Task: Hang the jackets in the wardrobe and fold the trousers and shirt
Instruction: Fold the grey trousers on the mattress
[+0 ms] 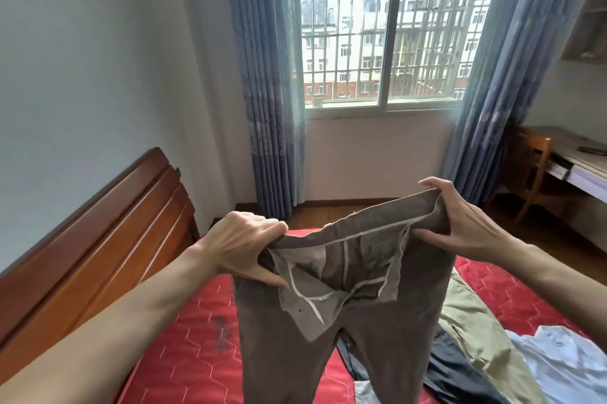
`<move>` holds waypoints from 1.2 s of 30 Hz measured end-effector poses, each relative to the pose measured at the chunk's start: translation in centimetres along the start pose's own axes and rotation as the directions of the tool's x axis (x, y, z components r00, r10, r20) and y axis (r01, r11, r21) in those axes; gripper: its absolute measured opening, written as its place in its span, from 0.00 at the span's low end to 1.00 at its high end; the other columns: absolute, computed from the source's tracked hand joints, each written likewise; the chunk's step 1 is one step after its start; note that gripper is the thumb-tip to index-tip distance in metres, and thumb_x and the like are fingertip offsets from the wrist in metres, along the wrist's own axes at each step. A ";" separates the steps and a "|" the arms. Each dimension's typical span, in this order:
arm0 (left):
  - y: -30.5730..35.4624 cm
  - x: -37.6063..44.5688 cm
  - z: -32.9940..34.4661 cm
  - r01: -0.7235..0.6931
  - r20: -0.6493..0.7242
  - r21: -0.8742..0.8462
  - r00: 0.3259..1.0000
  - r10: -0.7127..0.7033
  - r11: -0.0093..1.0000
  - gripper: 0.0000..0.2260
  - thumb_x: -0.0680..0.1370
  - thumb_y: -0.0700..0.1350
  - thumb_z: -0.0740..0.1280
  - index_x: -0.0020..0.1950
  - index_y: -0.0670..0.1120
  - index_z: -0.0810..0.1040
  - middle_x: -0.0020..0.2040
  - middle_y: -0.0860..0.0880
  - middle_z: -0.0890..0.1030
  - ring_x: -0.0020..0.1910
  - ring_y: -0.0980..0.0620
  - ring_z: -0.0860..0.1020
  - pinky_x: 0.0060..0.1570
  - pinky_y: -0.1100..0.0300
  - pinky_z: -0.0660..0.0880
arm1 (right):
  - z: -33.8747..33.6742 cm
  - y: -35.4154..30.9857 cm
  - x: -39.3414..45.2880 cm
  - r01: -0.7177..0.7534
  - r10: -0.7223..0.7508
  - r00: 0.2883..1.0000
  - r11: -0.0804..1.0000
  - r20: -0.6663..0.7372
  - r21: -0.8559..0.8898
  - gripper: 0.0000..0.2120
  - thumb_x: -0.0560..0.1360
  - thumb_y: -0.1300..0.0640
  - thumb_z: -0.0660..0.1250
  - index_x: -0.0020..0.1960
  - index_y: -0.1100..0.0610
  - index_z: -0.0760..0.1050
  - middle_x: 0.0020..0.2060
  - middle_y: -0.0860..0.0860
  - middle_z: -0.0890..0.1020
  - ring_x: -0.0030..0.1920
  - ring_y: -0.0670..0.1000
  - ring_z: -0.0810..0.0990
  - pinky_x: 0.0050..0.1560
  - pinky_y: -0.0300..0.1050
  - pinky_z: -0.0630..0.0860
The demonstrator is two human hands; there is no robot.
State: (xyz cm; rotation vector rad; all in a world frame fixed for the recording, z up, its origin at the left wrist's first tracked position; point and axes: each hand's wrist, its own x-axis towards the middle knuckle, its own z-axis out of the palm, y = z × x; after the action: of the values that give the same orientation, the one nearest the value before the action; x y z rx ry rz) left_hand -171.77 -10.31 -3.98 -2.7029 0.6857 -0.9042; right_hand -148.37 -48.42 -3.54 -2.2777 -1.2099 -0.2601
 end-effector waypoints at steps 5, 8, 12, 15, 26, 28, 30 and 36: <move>-0.3 0.0 -0.1 -0.200 0.093 -0.009 0.975 0.200 0.980 0.41 0.71 0.81 0.61 0.61 0.45 0.72 0.43 0.52 0.76 0.33 0.50 0.74 0.31 0.55 0.73 | 0.6 -0.1 0.2 -0.036 0.038 0.995 0.999 -0.091 0.015 0.32 0.66 0.27 0.72 0.61 0.41 0.65 0.47 0.37 0.78 0.47 0.38 0.80 0.46 0.48 0.75; -0.8 0.3 -0.6 -0.285 0.174 0.062 0.947 0.271 0.956 0.34 0.76 0.73 0.63 0.63 0.44 0.73 0.45 0.51 0.79 0.34 0.50 0.77 0.32 0.55 0.75 | 0.7 -0.2 0.5 -0.048 0.052 0.994 0.998 -0.099 0.039 0.30 0.65 0.27 0.72 0.57 0.42 0.66 0.45 0.38 0.78 0.46 0.39 0.79 0.44 0.45 0.73; 0.5 1.6 -0.7 0.043 0.072 0.067 0.996 -0.047 0.997 0.23 0.76 0.69 0.66 0.37 0.49 0.73 0.28 0.53 0.76 0.26 0.47 0.77 0.27 0.58 0.70 | 0.9 -0.2 1.1 -0.068 0.077 0.987 0.995 -0.138 0.071 0.29 0.66 0.29 0.74 0.52 0.45 0.64 0.40 0.41 0.77 0.43 0.41 0.78 0.40 0.44 0.70; 1.1 2.8 -0.6 0.516 0.126 -0.015 0.850 -0.511 0.856 0.29 0.74 0.75 0.62 0.29 0.51 0.70 0.25 0.55 0.74 0.30 0.51 0.78 0.33 0.58 0.68 | 0.8 -0.1 1.2 -0.103 0.122 0.979 0.988 -0.161 0.118 0.26 0.68 0.33 0.76 0.51 0.45 0.65 0.38 0.43 0.79 0.38 0.45 0.78 0.40 0.49 0.74; 2.4 5.3 -0.1 0.928 0.588 -0.362 0.301 -0.751 0.088 0.28 0.75 0.63 0.71 0.40 0.36 0.83 0.38 0.42 0.87 0.39 0.46 0.85 0.47 0.47 0.81 | 2.0 -1.8 2.8 -0.165 0.210 0.973 0.917 -0.090 0.363 0.11 0.73 0.51 0.79 0.41 0.52 0.78 0.32 0.49 0.81 0.36 0.44 0.76 0.44 0.51 0.77; 2.6 5.8 -0.4 0.906 0.656 -0.418 0.250 -0.712 -0.066 0.22 0.77 0.55 0.74 0.39 0.35 0.84 0.37 0.41 0.87 0.34 0.49 0.83 0.41 0.51 0.83 | 2.0 -2.0 3.5 -0.249 0.294 0.953 0.891 -0.065 0.379 0.10 0.73 0.52 0.79 0.39 0.54 0.79 0.34 0.53 0.83 0.38 0.48 0.80 0.48 0.55 0.79; 3.1 6.4 -0.6 0.882 0.707 -0.437 0.215 -0.673 -0.176 0.17 0.79 0.50 0.74 0.36 0.39 0.84 0.34 0.44 0.86 0.29 0.52 0.83 0.31 0.61 0.79 | 2.1 -2.5 4.2 -0.355 0.397 0.918 0.835 -0.014 0.420 0.10 0.72 0.49 0.78 0.41 0.55 0.82 0.36 0.53 0.86 0.42 0.53 0.85 0.52 0.57 0.81; 5.5 8.5 -0.4 0.697 0.750 -0.551 0.174 -0.638 -0.459 0.13 0.82 0.44 0.70 0.52 0.32 0.84 0.45 0.38 0.87 0.39 0.46 0.86 0.44 0.55 0.83 | 3.7 -6.8 5.2 -0.466 0.545 0.837 0.758 -0.051 0.456 0.12 0.71 0.48 0.70 0.43 0.58 0.82 0.34 0.52 0.86 0.41 0.54 0.85 0.44 0.49 0.80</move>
State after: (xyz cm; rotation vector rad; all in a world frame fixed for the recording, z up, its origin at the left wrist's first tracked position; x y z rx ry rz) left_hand -168.02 -19.32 -1.15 -4.1740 -1.7943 -0.4316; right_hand -151.23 -39.68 -1.94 -2.0348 -0.4501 0.0116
